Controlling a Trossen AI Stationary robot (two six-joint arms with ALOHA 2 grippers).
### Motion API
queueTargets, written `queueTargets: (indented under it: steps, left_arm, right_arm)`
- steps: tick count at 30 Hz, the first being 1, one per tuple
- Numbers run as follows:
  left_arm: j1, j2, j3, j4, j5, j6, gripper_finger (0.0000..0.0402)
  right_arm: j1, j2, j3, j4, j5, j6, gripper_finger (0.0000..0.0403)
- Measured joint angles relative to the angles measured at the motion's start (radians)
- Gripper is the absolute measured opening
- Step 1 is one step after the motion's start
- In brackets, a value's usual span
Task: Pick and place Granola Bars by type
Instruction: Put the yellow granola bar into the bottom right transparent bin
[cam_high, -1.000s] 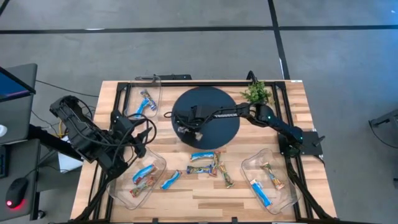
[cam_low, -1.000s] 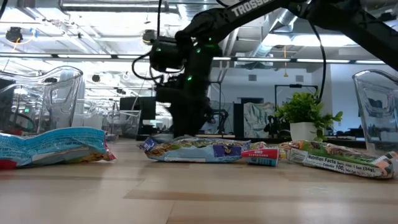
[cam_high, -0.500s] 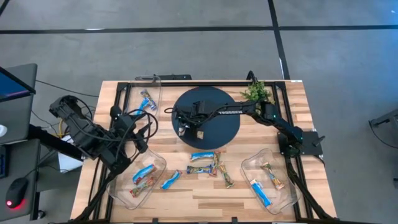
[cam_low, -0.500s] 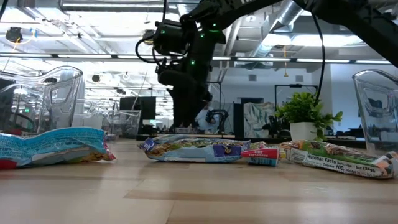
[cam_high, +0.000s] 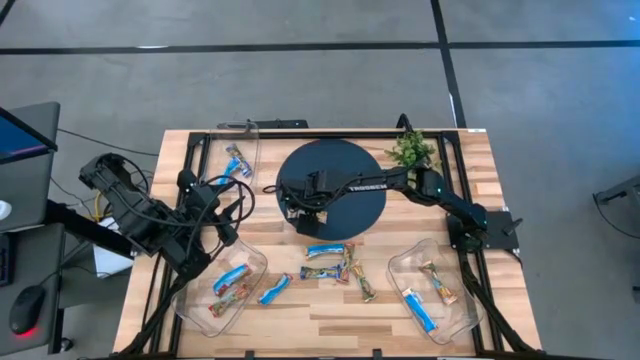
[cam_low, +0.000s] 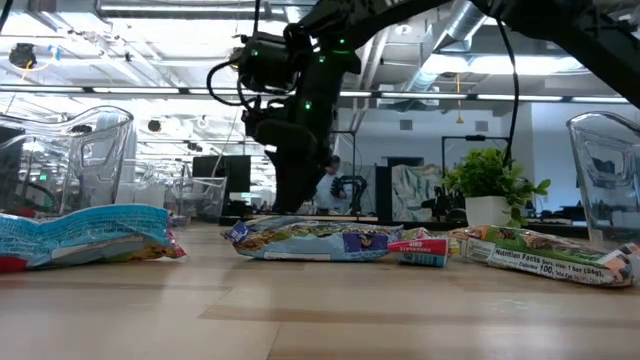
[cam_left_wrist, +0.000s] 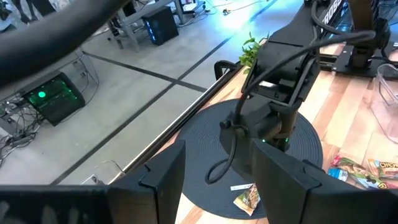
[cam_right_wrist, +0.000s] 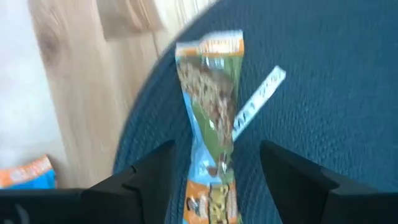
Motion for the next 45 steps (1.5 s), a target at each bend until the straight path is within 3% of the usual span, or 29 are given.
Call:
queueTargets:
  steps: [28,34,45]
  left_arm:
    - [0.000,0.000,0.000,0.000,0.000,0.000,0.0174]
    - [0.000,0.000,0.000,0.000,0.000,0.000,0.0174]
    - [0.000,0.000,0.000,0.000,0.000,0.000,0.0174]
  right_arm:
    - [0.000,-0.002,-0.067,0.014,0.019,0.003,0.0220]
    - [0.000,-0.002,-0.069,0.014,0.019,0.002,0.0185]
    - [0.000,-0.002,-0.068,0.015,0.019,0.003,0.0074]
